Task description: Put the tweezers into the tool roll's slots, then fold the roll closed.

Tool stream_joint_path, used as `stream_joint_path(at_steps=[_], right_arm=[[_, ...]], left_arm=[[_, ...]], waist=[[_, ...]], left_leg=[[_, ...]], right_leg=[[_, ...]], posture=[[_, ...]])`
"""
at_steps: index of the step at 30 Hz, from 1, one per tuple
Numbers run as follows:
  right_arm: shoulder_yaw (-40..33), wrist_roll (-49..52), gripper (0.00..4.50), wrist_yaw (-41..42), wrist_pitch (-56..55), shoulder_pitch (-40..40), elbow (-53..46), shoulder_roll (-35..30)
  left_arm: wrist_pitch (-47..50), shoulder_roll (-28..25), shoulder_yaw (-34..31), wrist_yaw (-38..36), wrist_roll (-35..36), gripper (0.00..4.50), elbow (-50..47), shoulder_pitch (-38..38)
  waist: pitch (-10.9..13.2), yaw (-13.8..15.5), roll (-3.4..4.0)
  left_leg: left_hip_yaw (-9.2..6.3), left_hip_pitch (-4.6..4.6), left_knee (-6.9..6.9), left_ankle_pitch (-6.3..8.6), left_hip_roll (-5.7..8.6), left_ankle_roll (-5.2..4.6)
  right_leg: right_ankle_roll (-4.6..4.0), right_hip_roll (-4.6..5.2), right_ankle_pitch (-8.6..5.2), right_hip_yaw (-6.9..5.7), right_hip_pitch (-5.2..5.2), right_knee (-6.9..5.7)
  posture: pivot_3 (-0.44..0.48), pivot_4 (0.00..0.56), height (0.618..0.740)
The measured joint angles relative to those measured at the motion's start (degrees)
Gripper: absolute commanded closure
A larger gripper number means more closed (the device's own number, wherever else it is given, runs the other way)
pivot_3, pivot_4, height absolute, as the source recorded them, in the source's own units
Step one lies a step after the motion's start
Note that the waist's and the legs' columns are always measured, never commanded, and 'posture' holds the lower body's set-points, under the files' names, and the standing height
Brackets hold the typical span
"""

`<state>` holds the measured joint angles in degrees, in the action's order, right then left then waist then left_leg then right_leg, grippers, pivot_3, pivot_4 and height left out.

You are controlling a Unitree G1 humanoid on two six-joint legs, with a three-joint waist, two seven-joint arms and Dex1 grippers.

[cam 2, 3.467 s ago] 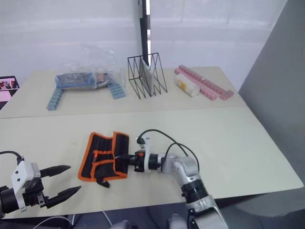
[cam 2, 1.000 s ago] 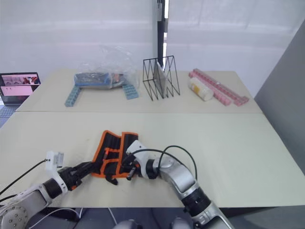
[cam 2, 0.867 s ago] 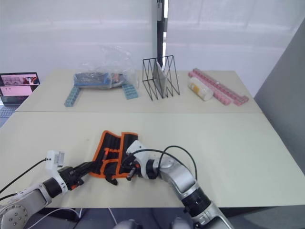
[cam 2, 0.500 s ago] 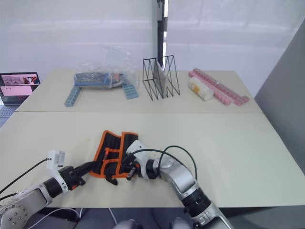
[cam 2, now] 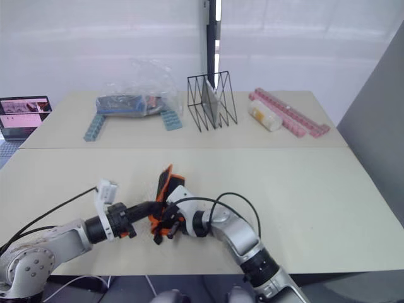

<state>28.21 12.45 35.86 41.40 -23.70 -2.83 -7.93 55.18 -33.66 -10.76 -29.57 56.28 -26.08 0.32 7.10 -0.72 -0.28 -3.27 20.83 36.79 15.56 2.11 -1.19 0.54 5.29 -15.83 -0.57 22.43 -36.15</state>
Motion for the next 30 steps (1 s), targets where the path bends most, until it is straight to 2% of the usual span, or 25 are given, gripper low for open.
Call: stream_joint_path(at_steps=[5, 11, 17, 26, 30], right_arm=[[-0.48, 0.0, 4.5, -0.49, 0.36, 0.04, -0.1, -0.05], [-1.78, 0.0, 4.5, -1.25, 1.28, 0.35, -0.26, -0.17], [-2.83, 0.0, 4.5, -1.87, 1.79, 0.51, -0.55, -0.61], [-3.0, 0.04, 4.5, -2.02, 2.17, 0.86, -1.23, -0.51], [-2.99, 0.04, 4.5, -2.02, 2.22, 0.87, -1.08, -0.37]], left_arm=[[-3.14, 0.22, 4.65, -2.22, -6.74, 4.49, 6.55, -0.95], [-5.65, 3.96, 6.76, -2.9, -10.82, 4.49, 10.68, -2.98], [-6.04, 7.75, 7.6, -2.45, -13.44, 4.49, 11.03, -4.88], [-3.67, 9.41, 6.77, -2.56, -12.08, 4.49, 8.93, -6.82], [-4.86, 8.87, 10.45, -3.71, -15.7, 4.49, 9.53, -9.16]], waist=[[0.0, 0.32, 0.04], [-0.02, 1.37, 0.11], [-0.02, 1.96, 0.11], [-0.01, 1.83, 0.02], [-0.01, 1.67, 0.03]], left_leg=[[0.0, -0.21, 0.0, 0.01, 0.01, -0.01], [0.0, -0.38, 0.0, -0.01, 0.05, 0.0], [0.0, -0.29, 0.01, -0.22, 0.18, 0.16], [0.0, -0.21, 0.02, -0.42, 0.18, -0.04], [0.0, -0.25, 0.02, -0.42, 0.19, -0.04]], right_leg=[[0.01, 0.03, 0.0, -0.01, -0.06, 0.07], [0.05, 0.08, 0.02, 0.05, -0.24, 0.1], [0.12, 0.15, 0.04, 0.15, -0.27, 0.2], [0.21, 0.1, 0.09, 0.15, -0.21, 0.17], [0.21, 0.07, 0.09, 0.15, -0.24, 0.13]], posture=[[0.0, 0.15, 0.737], [0.0, 0.15, 0.737], [0.0, 0.15, 0.737], [0.0, 0.15, 0.737], [0.0, 0.15, 0.737]])
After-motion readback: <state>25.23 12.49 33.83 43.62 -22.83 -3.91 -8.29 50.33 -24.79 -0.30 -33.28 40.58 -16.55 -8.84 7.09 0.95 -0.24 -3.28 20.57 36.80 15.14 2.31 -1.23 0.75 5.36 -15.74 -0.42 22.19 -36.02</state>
